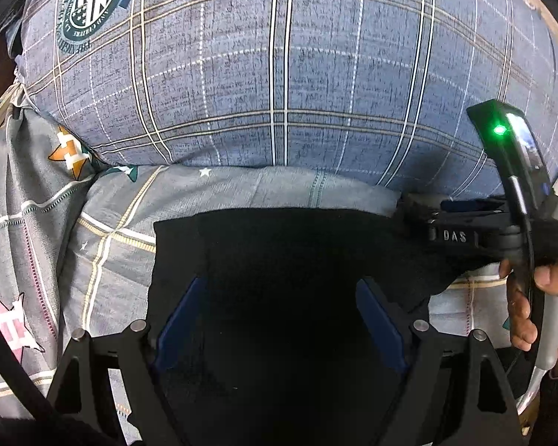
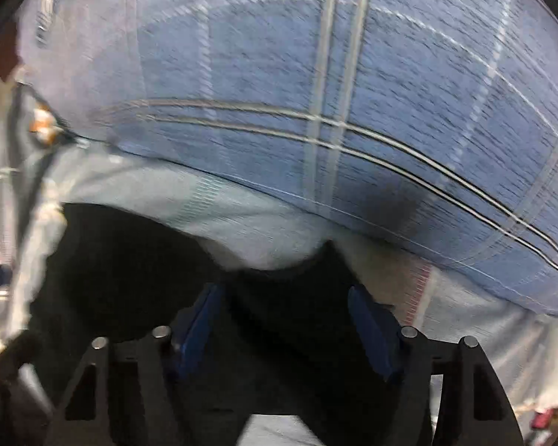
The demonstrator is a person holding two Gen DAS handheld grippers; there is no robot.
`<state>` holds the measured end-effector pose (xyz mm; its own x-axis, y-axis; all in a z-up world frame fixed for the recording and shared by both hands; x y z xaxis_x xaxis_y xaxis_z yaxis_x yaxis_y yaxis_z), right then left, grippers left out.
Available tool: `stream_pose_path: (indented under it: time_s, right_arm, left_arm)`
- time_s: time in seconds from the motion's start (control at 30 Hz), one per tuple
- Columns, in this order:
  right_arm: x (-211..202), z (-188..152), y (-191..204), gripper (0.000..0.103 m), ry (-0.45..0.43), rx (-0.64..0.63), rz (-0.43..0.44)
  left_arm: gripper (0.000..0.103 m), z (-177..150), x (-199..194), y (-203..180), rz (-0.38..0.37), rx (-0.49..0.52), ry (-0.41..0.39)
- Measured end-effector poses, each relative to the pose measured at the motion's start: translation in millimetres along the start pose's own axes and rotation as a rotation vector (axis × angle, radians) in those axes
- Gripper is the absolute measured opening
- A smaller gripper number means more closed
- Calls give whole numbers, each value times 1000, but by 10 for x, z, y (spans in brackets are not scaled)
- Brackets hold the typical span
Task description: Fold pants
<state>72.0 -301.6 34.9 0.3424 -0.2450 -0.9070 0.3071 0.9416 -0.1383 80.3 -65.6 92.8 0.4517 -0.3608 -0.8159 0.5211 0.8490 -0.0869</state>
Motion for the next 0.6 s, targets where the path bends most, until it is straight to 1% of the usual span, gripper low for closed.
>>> stream_pose_path:
  time_s: [0.03, 0.07, 0.1, 0.13, 0.17, 0.2, 0.27, 0.3, 0.33, 0.37, 0.4, 0.47, 0.5, 0.53, 0.57, 0.6]
  right_arm:
    - [45, -24, -23, 32, 23, 14, -3]
    - [66, -53, -82, 24, 30, 31, -30]
    - [24, -69, -156, 6, 18, 67, -48]
    - [-63, -81, -228, 6, -8, 116, -34]
    - [-187, -99, -306, 6, -48, 166, -10]
    - [-428, -148, -431, 6, -122, 233, 5]
    - [-781, -277, -586, 6, -214, 308, 25]
    - [-1029, -407, -700, 6, -283, 368, 45]
    - [-1215, -544, -821, 6, -337, 425, 61]
    - [-1369, -698, -936, 6, -381, 484, 70]
    - [-1548, -961, -1094, 6, -445, 574, 75]
    - [-1711, -1328, -1243, 6, -529, 688, 56]
    - [-1723, -1592, -1339, 6, -570, 773, 47]
    - [-1689, -1774, -1414, 6, -569, 845, 40]
    - [-1628, -1916, -1495, 6, -538, 927, 36]
    - [-1574, -2077, -1622, 6, -495, 1046, 76]
  left_arm:
    - [84, -8, 7, -7, -2, 6, 2]
    - [84, -16, 10, -15, 0, 14, 5]
    - [84, -20, 6, -21, -3, 17, 3]
    - [84, -20, 5, -25, -12, 15, 2]
    - [84, -18, 3, -32, -35, 4, 5]
    - [84, -21, 6, -44, -67, -12, 10]
    - [84, -37, 29, -92, -146, -47, 33]
    - [84, -51, 43, -118, -180, -63, 46]
    - [84, -70, 59, -151, -216, -81, 56]
    - [84, -82, 68, -176, -235, -89, 60]
    - [84, -108, 88, -213, -254, -96, 66]
    - [84, -161, 116, -283, -272, -89, 70]
    - [85, -197, 135, -322, -283, -85, 76]
    - [85, -234, 151, -353, -295, -86, 83]
    - [84, -267, 159, -367, -309, -91, 85]
    - [84, -289, 170, -386, -315, -96, 91]
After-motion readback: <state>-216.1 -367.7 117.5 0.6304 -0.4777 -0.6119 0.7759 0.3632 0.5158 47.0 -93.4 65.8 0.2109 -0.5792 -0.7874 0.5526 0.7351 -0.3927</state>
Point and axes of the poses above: each gripper's, at about its wrist camera, not at the fingertips, and x roughly the way its jaws point, y to its left, z to its top, the point moved 5 cm from there along x, roughly the way its jaws point, and after that the axes turned 9 degrees about -y, right-handed, at the moved point
